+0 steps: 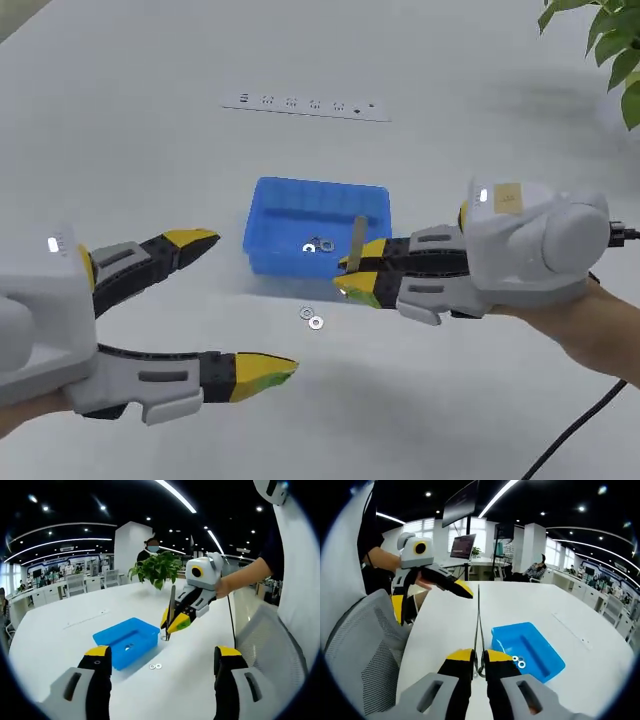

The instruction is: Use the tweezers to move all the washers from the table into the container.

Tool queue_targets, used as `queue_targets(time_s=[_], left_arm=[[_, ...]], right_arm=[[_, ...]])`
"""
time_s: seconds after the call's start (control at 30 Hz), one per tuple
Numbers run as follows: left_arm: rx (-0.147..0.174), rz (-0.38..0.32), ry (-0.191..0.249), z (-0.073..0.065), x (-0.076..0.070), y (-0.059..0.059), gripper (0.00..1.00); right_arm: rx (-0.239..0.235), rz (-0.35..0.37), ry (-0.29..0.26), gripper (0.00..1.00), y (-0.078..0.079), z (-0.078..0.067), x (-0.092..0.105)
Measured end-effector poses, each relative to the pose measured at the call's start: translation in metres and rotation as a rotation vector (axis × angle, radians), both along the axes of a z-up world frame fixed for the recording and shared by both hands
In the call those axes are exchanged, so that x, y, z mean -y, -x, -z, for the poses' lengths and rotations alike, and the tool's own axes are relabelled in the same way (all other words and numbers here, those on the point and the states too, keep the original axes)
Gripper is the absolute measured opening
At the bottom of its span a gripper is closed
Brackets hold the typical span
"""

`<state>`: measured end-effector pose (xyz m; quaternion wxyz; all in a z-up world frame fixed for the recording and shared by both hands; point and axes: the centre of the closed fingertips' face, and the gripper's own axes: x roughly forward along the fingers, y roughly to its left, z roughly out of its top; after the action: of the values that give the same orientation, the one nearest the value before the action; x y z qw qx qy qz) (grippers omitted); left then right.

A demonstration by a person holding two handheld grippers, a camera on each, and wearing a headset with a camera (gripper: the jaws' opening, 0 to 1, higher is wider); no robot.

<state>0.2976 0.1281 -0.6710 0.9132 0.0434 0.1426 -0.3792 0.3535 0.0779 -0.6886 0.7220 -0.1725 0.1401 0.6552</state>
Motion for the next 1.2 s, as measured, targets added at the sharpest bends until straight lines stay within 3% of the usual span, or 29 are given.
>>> queue_targets(time_s=[0.3, 0.53, 0.63, 0.77, 1.0, 1.2], left_arm=[[-0.010, -0.005, 0.018, 0.007, -0.002, 0.006, 0.99], [-0.014, -0.011, 0.011, 0.011, -0.009, 0.010, 0.99], [-0.019, -0.023, 0.021, 0.013, -0.013, 0.010, 0.99], [-0.028, -0.030, 0.016, 0.017, -0.015, 0.011, 0.99], [-0.062, -0.053, 0.020, 0.028, -0.019, 0.010, 0.99], [-0.074, -0.065, 0.020, 0.030, -0.021, 0.007, 0.99]], right_arm=[[0.009, 0.055, -0.044, 0.09, -0.027, -0.024, -0.009], [0.011, 0.078, -0.064, 0.09, -0.056, -0.028, -0.026], [-0.019, 0.107, -0.095, 0.09, -0.070, -0.026, -0.032], [-0.046, 0.136, -0.109, 0.09, -0.084, -0.020, -0.038], [-0.085, 0.163, -0.052, 0.09, -0.102, 0.018, -0.044], [-0.104, 0.165, -0.014, 0.09, -0.107, 0.041, -0.047]])
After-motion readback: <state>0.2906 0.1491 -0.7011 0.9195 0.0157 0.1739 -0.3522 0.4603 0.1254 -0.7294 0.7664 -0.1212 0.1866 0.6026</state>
